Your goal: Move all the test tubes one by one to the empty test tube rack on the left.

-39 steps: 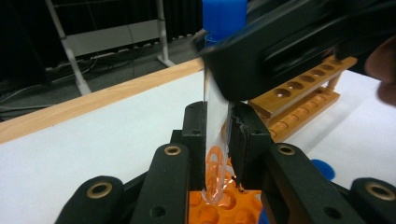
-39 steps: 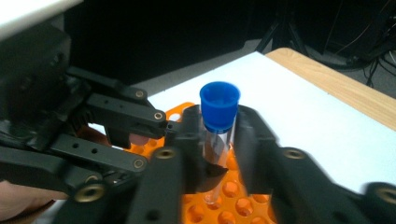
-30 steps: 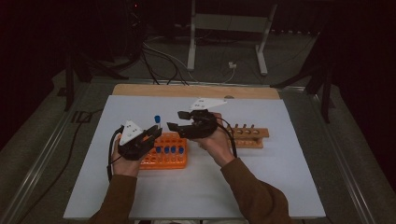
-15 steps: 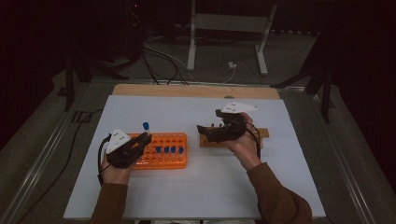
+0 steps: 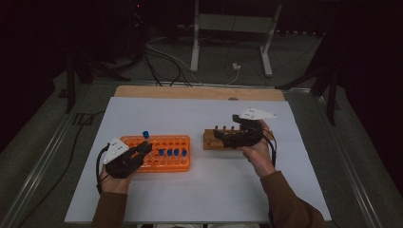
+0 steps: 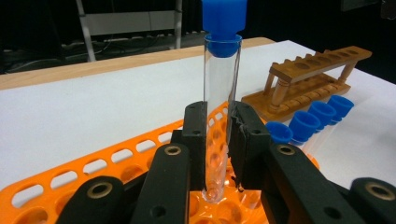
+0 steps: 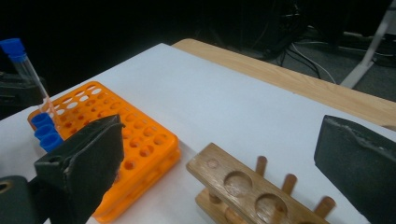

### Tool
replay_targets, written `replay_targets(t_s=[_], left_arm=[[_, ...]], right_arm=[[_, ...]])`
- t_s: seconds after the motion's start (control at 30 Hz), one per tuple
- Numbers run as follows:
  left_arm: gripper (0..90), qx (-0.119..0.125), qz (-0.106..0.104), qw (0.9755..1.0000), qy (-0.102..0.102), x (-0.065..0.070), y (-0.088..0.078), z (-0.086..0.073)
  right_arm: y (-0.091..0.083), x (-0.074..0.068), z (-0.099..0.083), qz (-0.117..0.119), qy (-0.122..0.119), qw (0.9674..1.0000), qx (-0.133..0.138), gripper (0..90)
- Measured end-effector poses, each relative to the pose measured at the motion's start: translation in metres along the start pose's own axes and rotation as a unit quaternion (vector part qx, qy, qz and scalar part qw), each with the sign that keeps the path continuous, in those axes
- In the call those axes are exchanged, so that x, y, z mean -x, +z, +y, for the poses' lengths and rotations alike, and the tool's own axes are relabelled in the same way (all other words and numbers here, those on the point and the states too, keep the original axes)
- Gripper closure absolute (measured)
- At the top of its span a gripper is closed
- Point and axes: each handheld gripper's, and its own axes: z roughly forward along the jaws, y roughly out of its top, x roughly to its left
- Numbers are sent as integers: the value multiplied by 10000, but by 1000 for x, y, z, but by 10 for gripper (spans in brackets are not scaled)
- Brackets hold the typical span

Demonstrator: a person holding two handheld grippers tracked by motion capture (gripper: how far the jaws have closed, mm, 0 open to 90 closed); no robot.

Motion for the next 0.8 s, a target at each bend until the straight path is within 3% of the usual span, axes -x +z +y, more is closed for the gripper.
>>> replay_targets(t_s=[0.2,0.43,0.8], left_arm=[[785,-76,-92,9999,75,4,3,-3],[785,-197,-173,9995,158,7,6,-6],[785,-257,-166,9993,192,9,6,-11]], right_arm=[[-8,7,-6,-74,55,9999,70,14],[-18,9,-12,-153,-54,9998,109,15],[-27,18,-23,-204,97,9997,135,15]])
